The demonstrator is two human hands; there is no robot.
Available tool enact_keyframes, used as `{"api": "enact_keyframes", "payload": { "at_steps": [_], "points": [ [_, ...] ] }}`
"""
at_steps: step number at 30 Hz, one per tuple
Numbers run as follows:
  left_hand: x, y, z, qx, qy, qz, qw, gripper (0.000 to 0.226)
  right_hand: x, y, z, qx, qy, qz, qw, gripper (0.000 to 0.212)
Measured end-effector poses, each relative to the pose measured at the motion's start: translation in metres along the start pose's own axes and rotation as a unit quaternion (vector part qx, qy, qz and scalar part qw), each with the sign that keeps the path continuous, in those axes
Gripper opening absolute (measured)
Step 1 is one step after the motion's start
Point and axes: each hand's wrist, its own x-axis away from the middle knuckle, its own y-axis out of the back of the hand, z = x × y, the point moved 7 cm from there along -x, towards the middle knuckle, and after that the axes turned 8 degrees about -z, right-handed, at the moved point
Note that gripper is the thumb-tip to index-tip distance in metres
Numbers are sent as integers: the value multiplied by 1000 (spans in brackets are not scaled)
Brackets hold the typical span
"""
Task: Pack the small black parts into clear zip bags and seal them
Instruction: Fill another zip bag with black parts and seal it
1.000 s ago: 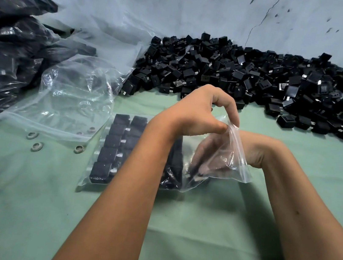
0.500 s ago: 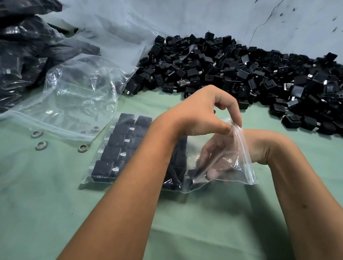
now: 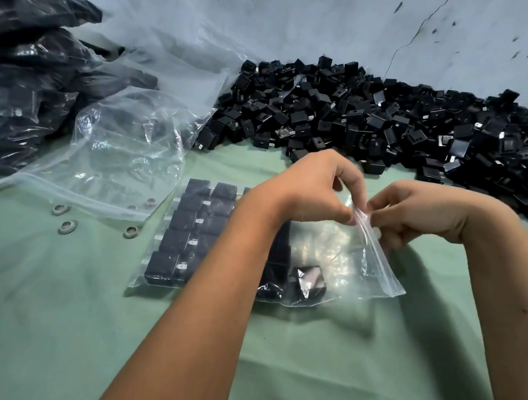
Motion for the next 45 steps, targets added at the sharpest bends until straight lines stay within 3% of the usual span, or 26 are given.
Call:
{"api": "enact_keyframes", "payload": {
  "at_steps": [4,6,8,10,12,17,23,26,29,31,33,36,41,45],
  "points": [
    [2,-15,9,-12,34,59,998,18,-28,36,4,4,-11,-263,965,18],
    [3,-23,13,-26,44,78,996,19,-42,39,20,45,29,-347,936,13],
    [3,-27,16,-27,48,87,995,18,-55,33,42,126,95,-345,925,22],
    [2,-28,18,-22,49,94,994,16,-69,15,59,193,162,-265,931,47],
    [2,-27,18,-20,46,100,994,15,-81,0,70,244,206,-205,925,59],
    [3,-25,14,-11,34,112,993,23,-101,-15,89,344,233,-134,900,44],
    [3,-19,16,12,42,106,993,16,-77,7,71,279,183,-236,913,30],
    [5,-16,18,31,46,104,993,17,-50,37,44,127,90,-297,942,19],
    [5,-7,19,37,48,84,995,16,-6,68,32,106,32,-361,926,31],
    [6,-1,20,37,47,65,996,17,13,70,29,120,21,-289,950,30],
    [6,3,20,47,46,50,997,19,24,51,30,108,13,-132,985,16],
    [5,6,15,72,31,30,996,20,25,19,34,91,38,7,995,13],
    [5,9,6,142,6,6,990,20,13,-16,42,114,97,73,986,39],
    [5,11,2,153,-10,2,988,21,4,-41,45,77,164,78,980,30]
  ]
}}
